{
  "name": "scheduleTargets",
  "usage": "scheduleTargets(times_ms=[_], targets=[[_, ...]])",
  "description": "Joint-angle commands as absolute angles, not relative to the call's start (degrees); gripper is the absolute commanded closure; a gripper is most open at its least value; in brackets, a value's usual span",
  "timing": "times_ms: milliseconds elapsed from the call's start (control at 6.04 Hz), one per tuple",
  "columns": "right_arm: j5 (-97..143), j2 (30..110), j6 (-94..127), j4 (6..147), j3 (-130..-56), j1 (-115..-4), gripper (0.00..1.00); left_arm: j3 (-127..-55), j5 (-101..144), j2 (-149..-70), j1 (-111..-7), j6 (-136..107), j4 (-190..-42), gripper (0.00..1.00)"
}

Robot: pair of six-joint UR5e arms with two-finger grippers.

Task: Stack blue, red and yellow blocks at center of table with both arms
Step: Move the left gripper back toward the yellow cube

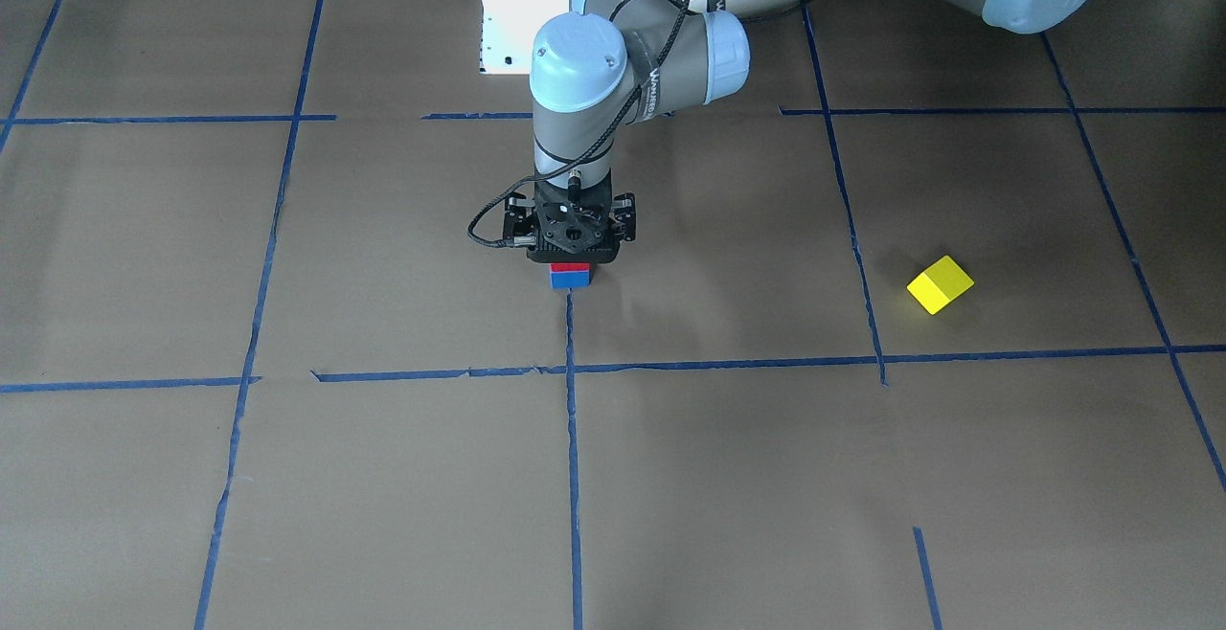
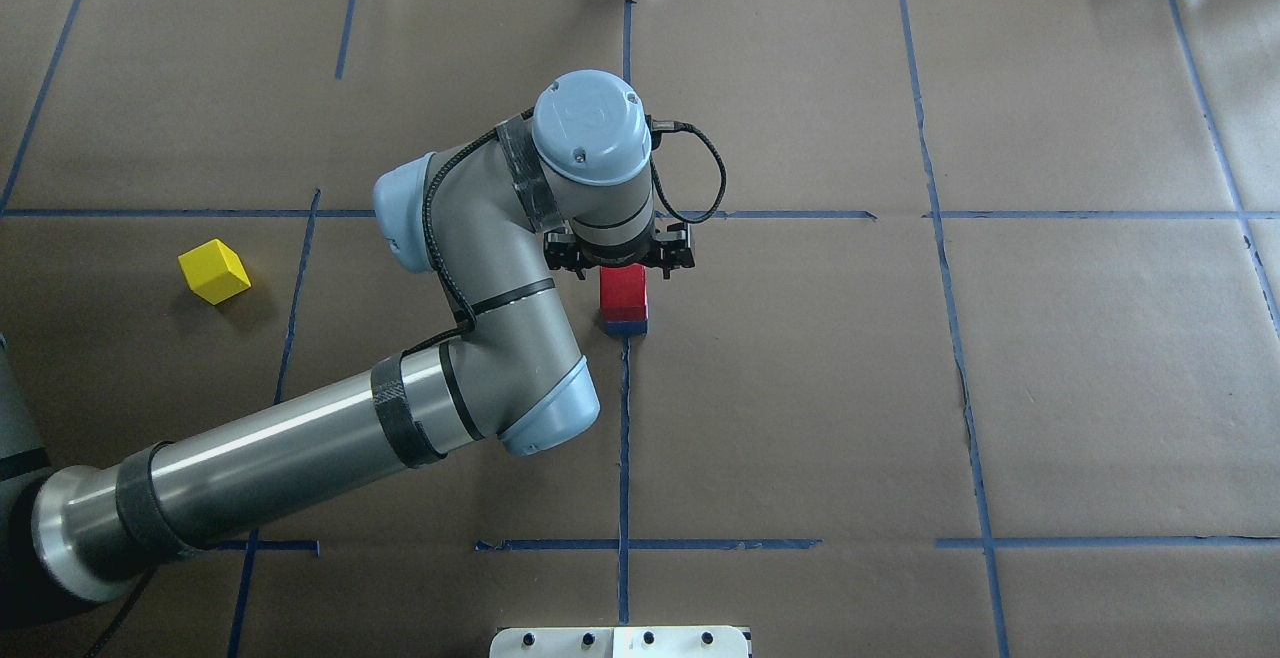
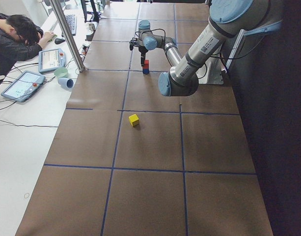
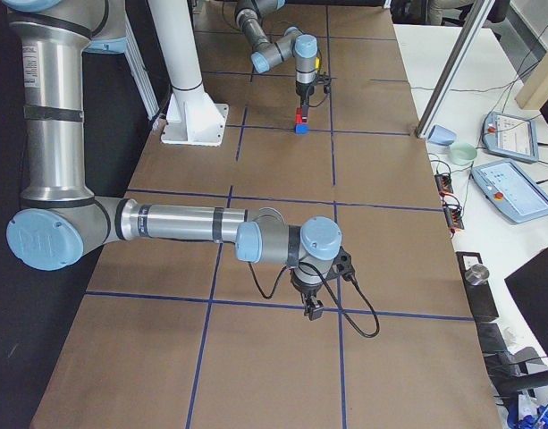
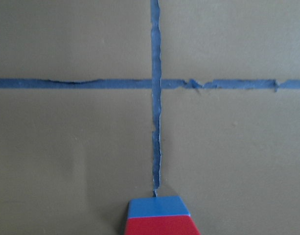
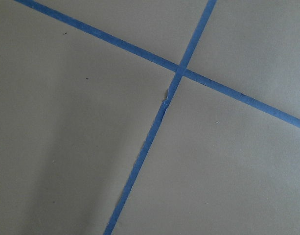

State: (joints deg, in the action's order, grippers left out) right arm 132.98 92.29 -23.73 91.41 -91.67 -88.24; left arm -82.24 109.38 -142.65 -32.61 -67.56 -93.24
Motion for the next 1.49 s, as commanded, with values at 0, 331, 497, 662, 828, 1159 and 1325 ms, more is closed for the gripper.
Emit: scheduleTargets(times_ms=[0, 331, 497, 662, 828, 1159, 1325], targets=[[132.98, 92.20, -23.73, 91.41, -91.67, -88.24, 0.00, -91.88, 116.66, -134.18, -38.89, -58.43, -92.99, 0.00], [133.07, 92.20, -23.73, 91.41, -91.67, -88.24, 0.00, -99.80, 120.24, -119.35, -46.99, -38.95, -93.95, 0.00], [133.07, 92.20, -23.73, 91.41, -91.67, -88.24, 0.00, -99.67, 120.76, -112.74, -52.15, -27.10, -97.87, 0.00], [133.07, 92.28, -23.73, 91.41, -91.67, -88.24, 0.00, -98.71, 121.89, -107.37, -55.43, -16.89, -102.96, 0.00], [133.07, 92.29, -23.73, 91.41, -91.67, -88.24, 0.00, -98.70, 127.73, -104.18, -58.24, -5.91, -103.88, 0.00], [133.07, 92.46, -23.73, 91.41, -91.67, -88.24, 0.00, -96.52, 128.76, -102.83, -57.83, 8.28, -104.50, 0.00], [133.07, 92.46, -23.73, 91.41, -91.58, -88.24, 0.00, -96.42, 128.67, -102.40, -57.83, 10.79, -104.59, 0.00]])
